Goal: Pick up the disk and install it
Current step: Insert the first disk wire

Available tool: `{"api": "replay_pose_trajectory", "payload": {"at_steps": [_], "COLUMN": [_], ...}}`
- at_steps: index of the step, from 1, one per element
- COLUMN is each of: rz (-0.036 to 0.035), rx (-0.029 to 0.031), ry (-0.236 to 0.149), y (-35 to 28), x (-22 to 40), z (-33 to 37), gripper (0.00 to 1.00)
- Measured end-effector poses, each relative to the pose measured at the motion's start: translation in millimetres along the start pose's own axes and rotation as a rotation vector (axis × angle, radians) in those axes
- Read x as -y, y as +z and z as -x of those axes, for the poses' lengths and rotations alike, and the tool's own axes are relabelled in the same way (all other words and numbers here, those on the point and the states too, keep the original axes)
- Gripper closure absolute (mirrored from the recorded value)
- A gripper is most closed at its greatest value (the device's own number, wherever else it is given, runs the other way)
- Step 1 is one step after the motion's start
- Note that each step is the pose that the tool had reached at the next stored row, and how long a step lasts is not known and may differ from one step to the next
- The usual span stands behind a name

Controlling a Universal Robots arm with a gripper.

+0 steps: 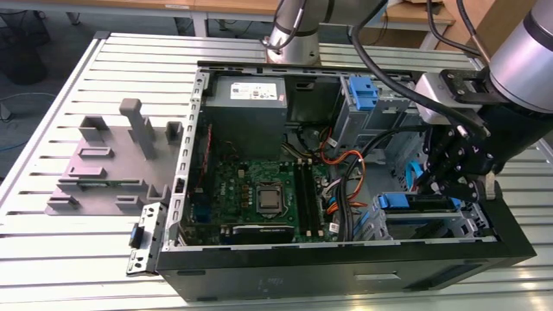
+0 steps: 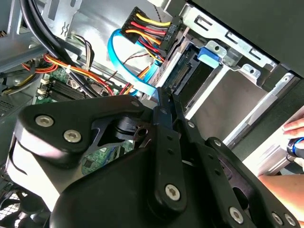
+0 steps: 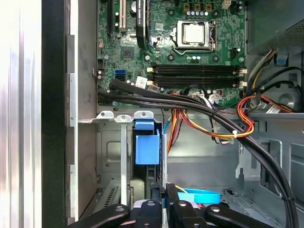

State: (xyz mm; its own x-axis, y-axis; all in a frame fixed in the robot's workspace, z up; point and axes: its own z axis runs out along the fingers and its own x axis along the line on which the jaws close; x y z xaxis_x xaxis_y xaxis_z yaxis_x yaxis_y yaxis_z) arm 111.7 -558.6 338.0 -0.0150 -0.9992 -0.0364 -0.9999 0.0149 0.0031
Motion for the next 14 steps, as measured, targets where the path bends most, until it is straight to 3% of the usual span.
{"api": "replay_pose_trajectory", "payload": {"at_steps": [5, 14], "rz": [0.0, 0.0], "rx": [0.0002, 0.0001], "ry": [0.0, 0.0], "y": [0.1, 5.1], "x": [0.2, 0.3], "z": [-4.5, -5.5], "gripper": [0.84, 0.84]}}
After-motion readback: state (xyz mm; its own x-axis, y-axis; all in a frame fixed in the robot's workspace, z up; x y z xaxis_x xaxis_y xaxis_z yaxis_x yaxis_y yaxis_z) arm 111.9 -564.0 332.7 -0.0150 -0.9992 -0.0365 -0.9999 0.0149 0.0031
